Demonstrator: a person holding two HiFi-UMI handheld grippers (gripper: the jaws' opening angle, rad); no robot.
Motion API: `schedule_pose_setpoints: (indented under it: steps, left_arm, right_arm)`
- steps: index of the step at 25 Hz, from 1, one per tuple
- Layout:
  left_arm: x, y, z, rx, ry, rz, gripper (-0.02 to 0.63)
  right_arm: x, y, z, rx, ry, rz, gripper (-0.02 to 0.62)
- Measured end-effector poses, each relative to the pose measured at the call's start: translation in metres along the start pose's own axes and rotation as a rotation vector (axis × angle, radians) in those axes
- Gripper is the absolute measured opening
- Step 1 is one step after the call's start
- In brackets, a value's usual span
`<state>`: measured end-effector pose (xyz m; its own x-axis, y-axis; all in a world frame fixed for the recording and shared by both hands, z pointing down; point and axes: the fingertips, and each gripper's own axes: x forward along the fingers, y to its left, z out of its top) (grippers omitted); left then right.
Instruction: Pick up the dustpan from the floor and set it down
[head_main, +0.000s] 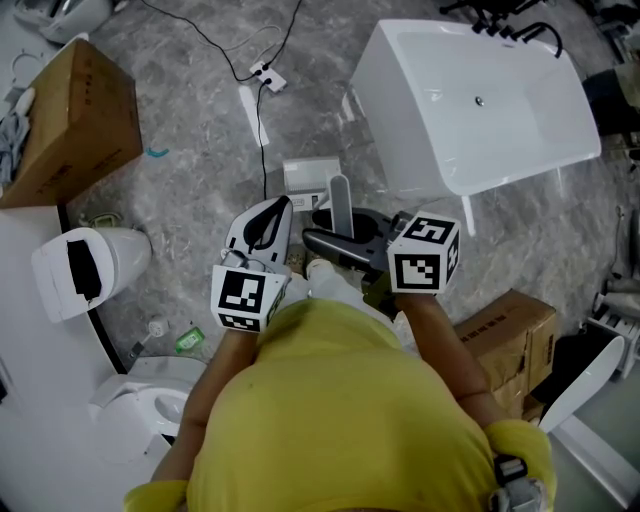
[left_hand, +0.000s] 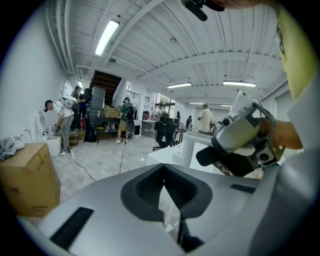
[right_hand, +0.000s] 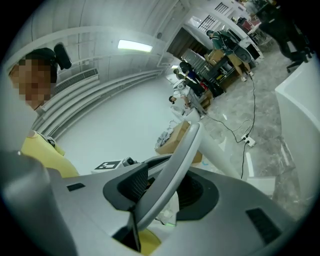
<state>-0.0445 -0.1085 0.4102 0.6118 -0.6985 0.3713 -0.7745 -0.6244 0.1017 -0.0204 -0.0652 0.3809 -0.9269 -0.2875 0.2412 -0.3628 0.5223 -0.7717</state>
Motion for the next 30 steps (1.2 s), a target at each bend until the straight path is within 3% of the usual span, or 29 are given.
schedule_pose_setpoints:
  steps: [10,30]
  left_arm:
    - [-0.004,0.007,-0.006,-0.01,0.007,0.02,0.0]
    - [0.004,0.028,-0.013,-0.043,0.037,0.045,0.0]
  right_arm:
    - [0.017,-0.04,-0.014,-0.002,0.025,-0.048,0.172]
    - [0.076,-0.17,-0.041,0.007,0.131,-0.132,0.164]
